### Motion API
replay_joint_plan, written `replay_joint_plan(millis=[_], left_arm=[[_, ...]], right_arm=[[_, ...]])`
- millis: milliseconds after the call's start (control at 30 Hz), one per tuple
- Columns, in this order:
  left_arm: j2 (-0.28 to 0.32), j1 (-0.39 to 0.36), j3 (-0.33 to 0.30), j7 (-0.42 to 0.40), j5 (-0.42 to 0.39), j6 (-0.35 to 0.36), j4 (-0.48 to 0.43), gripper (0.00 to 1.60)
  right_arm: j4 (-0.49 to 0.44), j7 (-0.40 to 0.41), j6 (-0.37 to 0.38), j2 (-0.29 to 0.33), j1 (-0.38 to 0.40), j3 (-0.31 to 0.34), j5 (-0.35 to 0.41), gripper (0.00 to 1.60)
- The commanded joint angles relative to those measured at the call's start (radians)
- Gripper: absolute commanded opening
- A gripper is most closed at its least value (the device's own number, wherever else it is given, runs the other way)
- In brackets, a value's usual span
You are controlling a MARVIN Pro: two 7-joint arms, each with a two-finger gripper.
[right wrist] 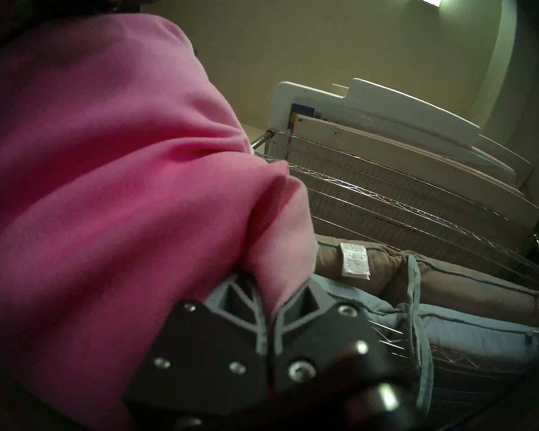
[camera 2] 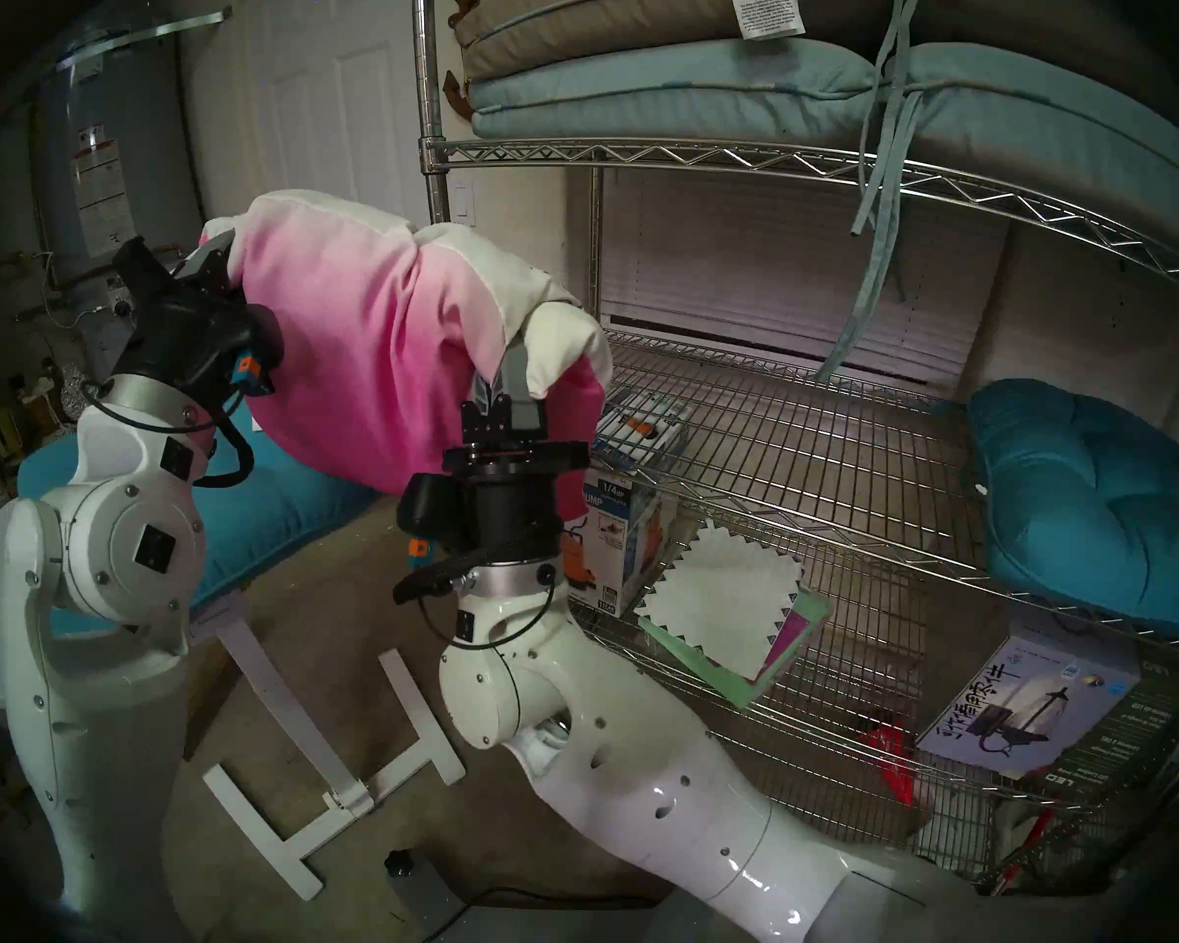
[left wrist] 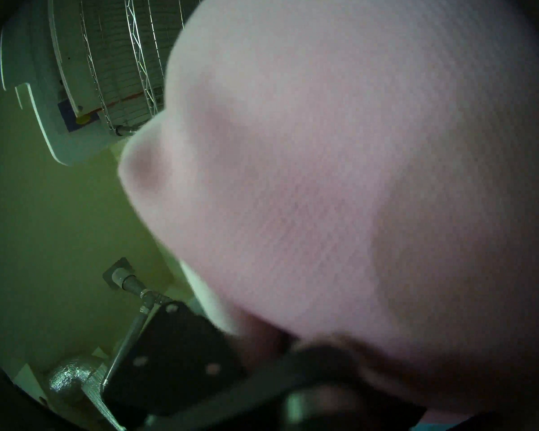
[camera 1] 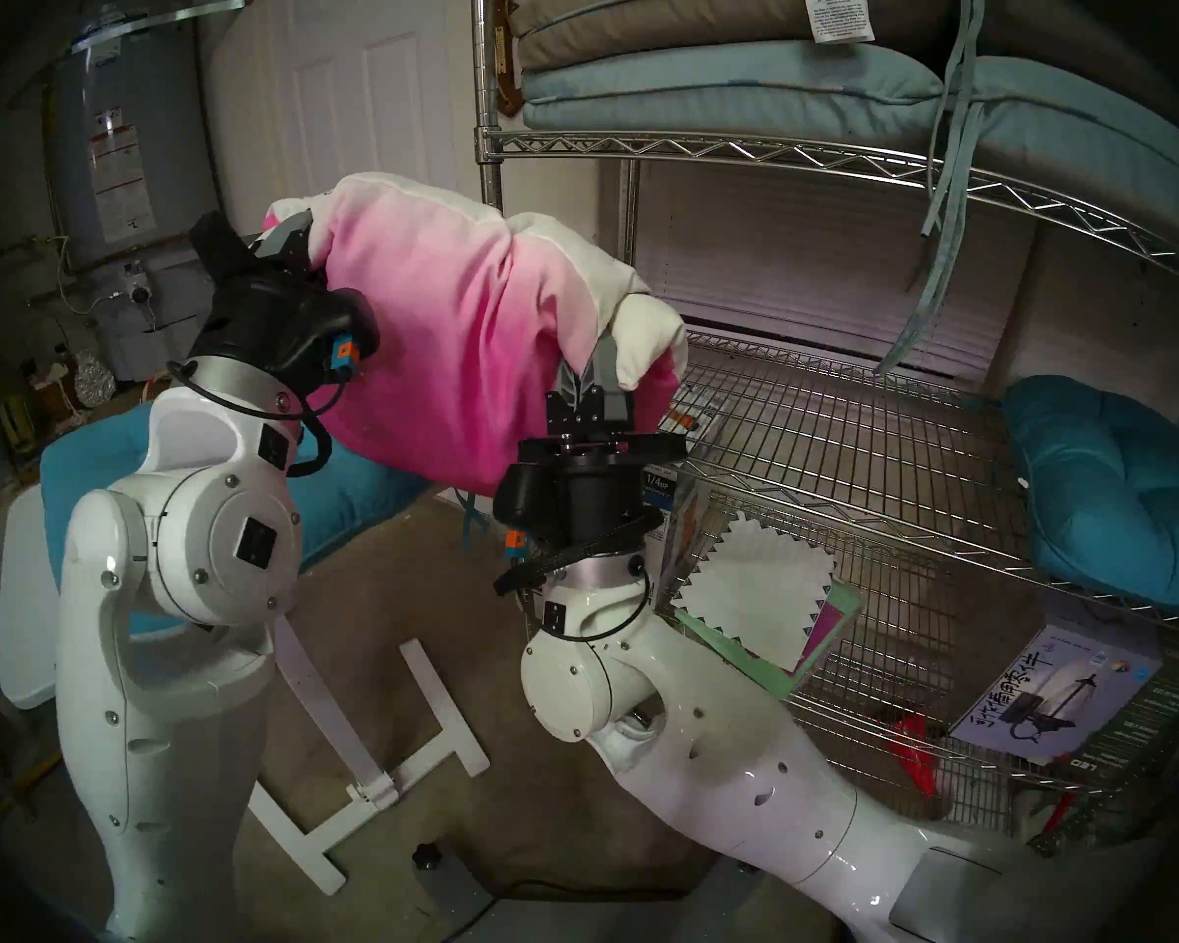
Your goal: Put cushion on the shelf
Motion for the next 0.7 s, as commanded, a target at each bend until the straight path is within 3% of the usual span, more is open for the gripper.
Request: replay_joint_plan(millis=[0,433,667], left_arm=[[-0.006,-0.059,0.103,-0.014,0.047,0.016,-0.018,0.0],[-0.036,-0.205,0.224,-0.026,0.104,0.053,0.065,0.0],[-0.077,-0.266,0.245,0.001,0.125,0.022,0.109,0.0]], right_arm=[[-0.025,-0.028,0.002,-0.006,0.038,0.033,-0.012,0.0],[-0.048,-0.041,-0.008,0.077,0.024,0.112,0.004,0.0],[-0.029,-0.029,-0.02,0.088,0.055,0.142,0.012,0.0]])
